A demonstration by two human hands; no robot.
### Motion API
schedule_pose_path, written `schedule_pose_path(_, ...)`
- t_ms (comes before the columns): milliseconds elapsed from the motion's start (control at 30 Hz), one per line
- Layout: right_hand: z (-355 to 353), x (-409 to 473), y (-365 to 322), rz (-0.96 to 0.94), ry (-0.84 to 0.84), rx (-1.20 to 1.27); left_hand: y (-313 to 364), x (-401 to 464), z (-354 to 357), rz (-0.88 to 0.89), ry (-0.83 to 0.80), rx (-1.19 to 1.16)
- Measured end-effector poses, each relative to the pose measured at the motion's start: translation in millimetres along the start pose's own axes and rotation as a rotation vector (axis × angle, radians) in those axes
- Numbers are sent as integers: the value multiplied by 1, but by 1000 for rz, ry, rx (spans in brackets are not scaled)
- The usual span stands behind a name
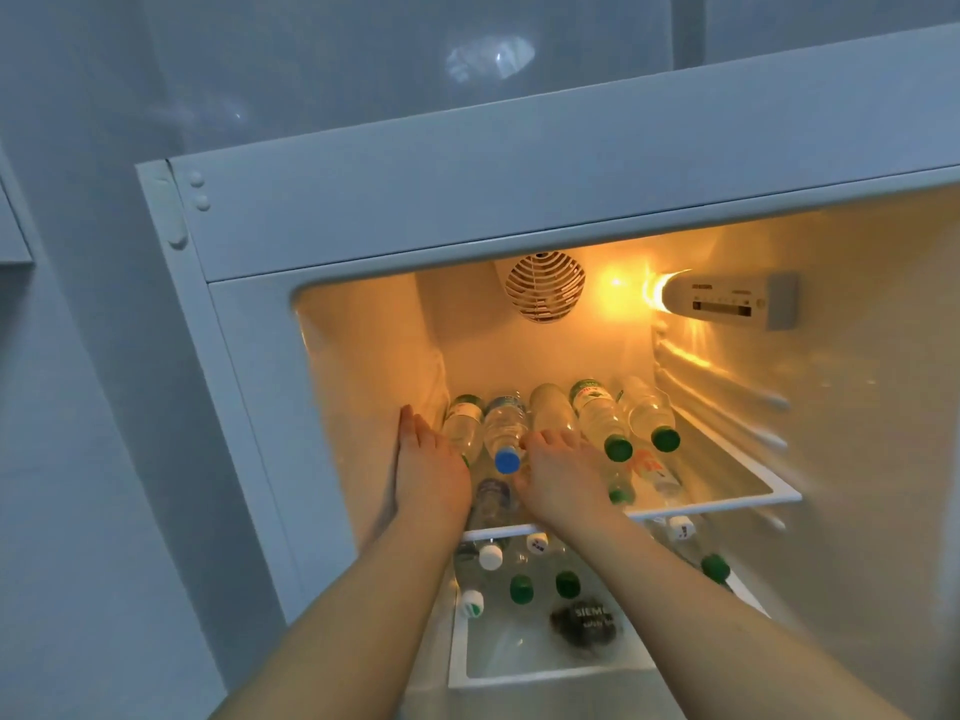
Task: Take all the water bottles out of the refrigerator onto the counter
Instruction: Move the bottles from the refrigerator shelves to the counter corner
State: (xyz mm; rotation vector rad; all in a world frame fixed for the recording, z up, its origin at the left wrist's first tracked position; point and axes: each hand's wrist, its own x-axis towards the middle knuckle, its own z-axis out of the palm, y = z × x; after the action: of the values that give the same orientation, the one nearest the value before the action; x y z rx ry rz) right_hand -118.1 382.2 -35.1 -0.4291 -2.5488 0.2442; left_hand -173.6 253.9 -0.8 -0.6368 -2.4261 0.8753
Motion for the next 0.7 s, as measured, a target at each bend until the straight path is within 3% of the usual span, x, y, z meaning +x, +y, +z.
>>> schedule_pose_path(167,20,17,-7,38,-46,82,4,22,15,8,-2,63)
schedule_pose_path(700,20,17,-2,-42,167,0,11,16,9,2,29,60)
